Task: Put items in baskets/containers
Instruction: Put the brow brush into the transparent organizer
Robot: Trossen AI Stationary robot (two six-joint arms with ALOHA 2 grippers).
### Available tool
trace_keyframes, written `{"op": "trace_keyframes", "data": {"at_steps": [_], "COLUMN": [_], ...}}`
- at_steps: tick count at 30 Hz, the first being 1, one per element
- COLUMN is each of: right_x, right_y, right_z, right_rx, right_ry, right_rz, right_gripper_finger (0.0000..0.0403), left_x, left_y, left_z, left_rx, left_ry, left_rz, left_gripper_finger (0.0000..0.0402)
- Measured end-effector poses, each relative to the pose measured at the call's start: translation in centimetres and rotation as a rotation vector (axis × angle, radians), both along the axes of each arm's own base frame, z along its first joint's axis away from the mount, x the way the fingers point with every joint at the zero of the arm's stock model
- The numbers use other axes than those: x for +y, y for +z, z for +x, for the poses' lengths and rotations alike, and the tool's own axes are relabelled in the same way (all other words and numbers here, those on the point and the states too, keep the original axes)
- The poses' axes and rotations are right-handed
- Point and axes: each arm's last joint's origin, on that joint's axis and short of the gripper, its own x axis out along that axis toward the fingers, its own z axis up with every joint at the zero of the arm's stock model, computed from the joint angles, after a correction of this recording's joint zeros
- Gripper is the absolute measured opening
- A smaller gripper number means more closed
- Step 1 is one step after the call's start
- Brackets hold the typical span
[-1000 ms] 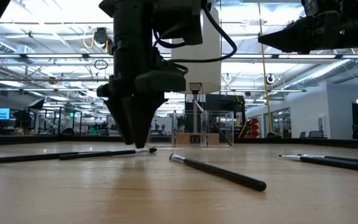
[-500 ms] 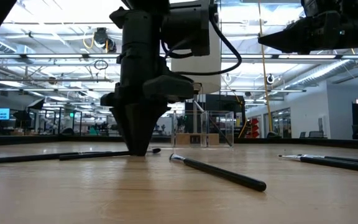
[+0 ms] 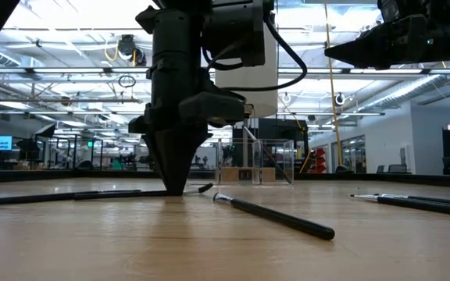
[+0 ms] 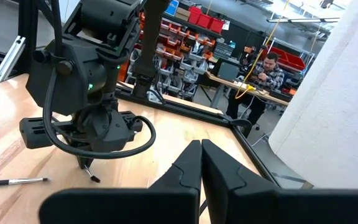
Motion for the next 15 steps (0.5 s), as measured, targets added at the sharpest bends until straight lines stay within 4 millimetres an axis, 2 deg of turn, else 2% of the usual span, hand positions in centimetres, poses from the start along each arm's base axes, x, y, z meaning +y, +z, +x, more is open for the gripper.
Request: {"op": "trace_keyframes", "data": {"at_steps": [15], "right_x": [0.0], "right_y": [0.0], "right_z": [0.0], "right_rx": [0.0], "right_ry": [0.0], "right_rz": [-0.001], "right_gripper_finger": [0.0], "left_x": [-0.12], "left_y": [0.4], "left_z": [-0.08], "left_rx": [-0.026], "left_ry": [-0.051], "left_rz": [0.073], "left_gripper_finger": [0.0008]}}
